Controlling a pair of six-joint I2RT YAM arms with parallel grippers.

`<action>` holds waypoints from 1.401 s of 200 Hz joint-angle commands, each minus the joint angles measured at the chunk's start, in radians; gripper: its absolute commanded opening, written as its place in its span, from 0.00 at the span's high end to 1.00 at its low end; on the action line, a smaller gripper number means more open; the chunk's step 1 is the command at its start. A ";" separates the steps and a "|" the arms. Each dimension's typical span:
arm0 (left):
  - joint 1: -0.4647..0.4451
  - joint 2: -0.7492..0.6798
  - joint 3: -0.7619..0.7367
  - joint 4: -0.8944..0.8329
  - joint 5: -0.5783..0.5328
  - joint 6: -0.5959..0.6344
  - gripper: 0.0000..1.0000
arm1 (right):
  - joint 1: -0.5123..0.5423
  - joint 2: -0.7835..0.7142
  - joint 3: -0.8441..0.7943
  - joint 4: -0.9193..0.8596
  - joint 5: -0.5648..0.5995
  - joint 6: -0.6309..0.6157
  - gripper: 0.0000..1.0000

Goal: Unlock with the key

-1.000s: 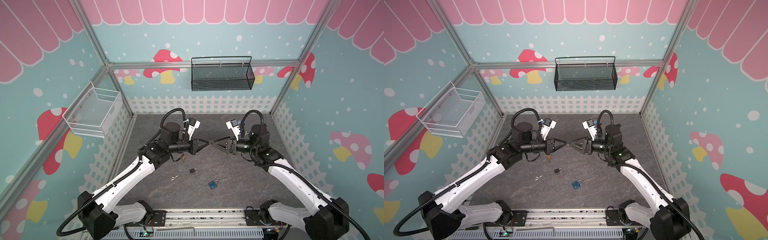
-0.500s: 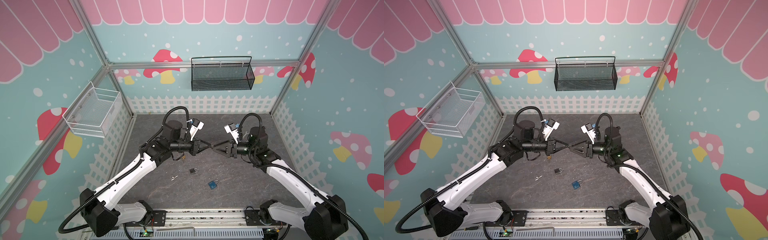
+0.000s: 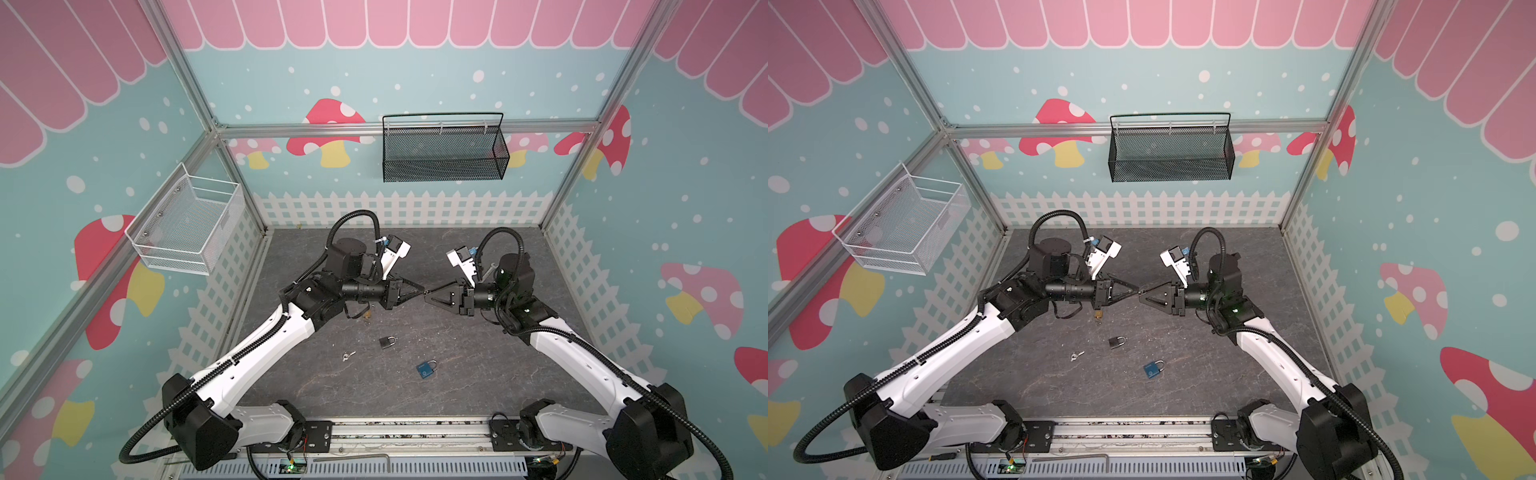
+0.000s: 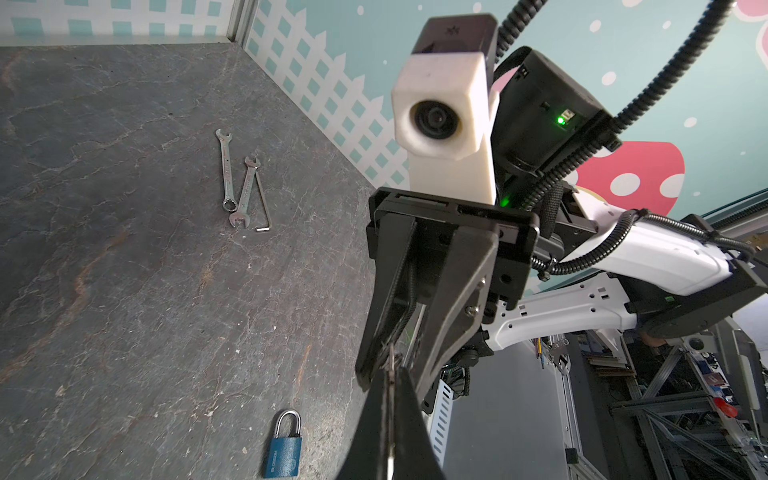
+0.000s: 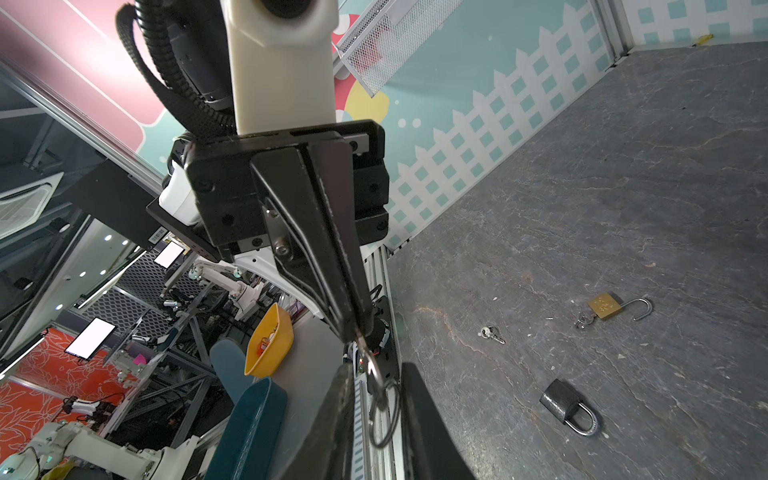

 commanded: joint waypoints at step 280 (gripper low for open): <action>0.023 0.027 0.074 -0.111 0.047 0.106 1.00 | -0.006 0.002 0.011 0.033 -0.034 -0.047 0.92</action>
